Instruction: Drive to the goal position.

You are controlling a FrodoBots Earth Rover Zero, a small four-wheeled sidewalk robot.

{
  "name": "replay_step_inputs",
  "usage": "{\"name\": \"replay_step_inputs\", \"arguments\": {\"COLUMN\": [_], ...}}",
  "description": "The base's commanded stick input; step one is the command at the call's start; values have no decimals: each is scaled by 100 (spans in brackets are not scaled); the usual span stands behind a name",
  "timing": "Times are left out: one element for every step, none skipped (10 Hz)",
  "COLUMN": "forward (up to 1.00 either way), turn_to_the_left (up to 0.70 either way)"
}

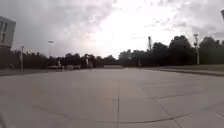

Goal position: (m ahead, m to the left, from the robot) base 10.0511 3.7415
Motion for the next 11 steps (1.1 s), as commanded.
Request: {"name": "replay_step_inputs", "arguments": {"forward": [70, 70, 70, 70, 70, 70, 70, 70, 70, 70, 70], "turn_to_the_left": [0, -1, 0, -1, -1, 0, 1, 1, 0, -1, 1]}}
